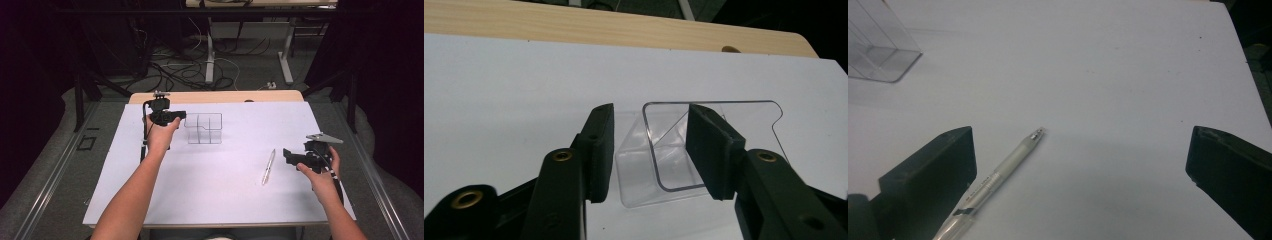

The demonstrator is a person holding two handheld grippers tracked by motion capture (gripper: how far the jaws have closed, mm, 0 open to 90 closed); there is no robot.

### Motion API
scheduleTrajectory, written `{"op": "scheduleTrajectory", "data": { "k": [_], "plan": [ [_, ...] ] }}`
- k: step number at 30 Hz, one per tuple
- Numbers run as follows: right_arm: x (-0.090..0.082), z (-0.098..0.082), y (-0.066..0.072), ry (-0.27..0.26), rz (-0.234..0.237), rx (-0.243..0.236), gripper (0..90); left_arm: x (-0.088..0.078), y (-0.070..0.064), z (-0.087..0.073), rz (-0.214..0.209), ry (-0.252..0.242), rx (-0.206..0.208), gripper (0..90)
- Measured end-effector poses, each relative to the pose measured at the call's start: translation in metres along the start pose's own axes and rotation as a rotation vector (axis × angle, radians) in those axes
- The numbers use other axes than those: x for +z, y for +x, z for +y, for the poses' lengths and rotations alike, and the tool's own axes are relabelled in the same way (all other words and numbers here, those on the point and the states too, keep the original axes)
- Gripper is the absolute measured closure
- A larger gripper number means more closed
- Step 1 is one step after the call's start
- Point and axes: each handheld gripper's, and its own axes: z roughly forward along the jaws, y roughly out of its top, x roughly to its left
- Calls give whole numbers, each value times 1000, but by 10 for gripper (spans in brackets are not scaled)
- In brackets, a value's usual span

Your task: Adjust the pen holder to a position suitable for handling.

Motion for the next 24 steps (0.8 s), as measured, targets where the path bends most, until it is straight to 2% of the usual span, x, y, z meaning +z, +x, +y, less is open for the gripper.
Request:
{"op": "scheduleTrajectory", "data": {
  "k": [6, 8, 10, 13, 19, 22, 24],
  "plan": [
    [-1, 1, 4, -3, 48, 15, 0, -9, 5, -4, -19, -34, 19, 445],
    [0, 1, 7, 9, 47, 13, 0, -13, 8, -7, -29, -47, 35, 401],
    [1, 2, 7, 11, 45, 13, 0, -15, 10, -9, -41, -65, 34, 388],
    [3, 3, 9, 27, 54, 49, 0, -21, 13, -14, -48, -97, 51, 345],
    [4, 6, 11, 40, 57, 113, 0, -33, 24, -23, -71, -118, 68, 292],
    [5, 9, 12, 54, 57, 116, 0, -39, 31, -27, -64, -128, 87, 286],
    [5, 11, 13, 61, 59, 121, 0, -44, 37, -29, -63, -131, 85, 279]
  ]
}}
